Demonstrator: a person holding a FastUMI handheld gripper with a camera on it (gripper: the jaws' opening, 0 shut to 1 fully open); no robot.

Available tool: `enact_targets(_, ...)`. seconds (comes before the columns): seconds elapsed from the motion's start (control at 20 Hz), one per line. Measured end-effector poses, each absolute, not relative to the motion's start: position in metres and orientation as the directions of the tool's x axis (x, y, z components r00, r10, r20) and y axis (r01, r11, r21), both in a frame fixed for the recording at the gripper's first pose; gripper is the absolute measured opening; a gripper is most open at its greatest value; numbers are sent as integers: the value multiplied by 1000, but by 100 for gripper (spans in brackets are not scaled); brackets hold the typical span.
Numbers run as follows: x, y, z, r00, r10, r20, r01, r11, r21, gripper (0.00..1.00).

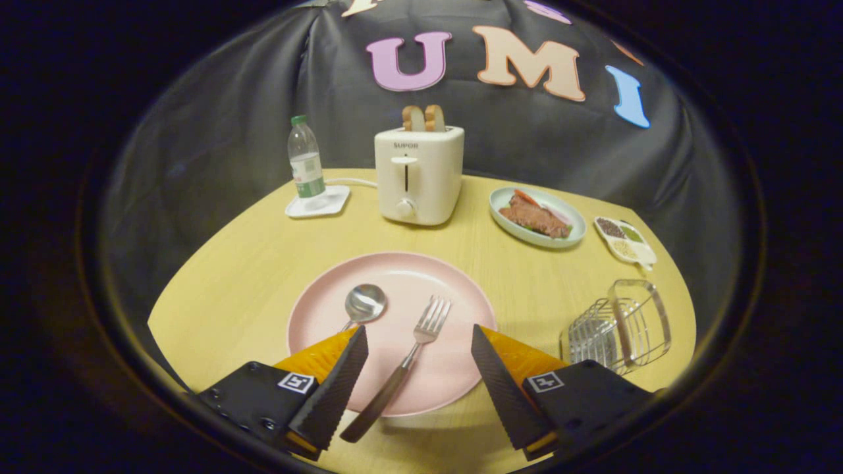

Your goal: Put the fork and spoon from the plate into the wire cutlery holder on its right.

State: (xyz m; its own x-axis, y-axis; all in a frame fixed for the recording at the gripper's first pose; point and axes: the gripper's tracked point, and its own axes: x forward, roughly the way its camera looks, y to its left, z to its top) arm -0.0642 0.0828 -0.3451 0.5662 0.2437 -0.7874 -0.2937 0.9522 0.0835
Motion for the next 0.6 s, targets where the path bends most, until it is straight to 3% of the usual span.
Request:
enact_targets(0.1, -70, 83, -356, 533, 240, -811, -299, 951, 85, 100)
enact_targets(0.6, -84, 88, -372, 461, 222, -859, -345, 937, 56, 35)
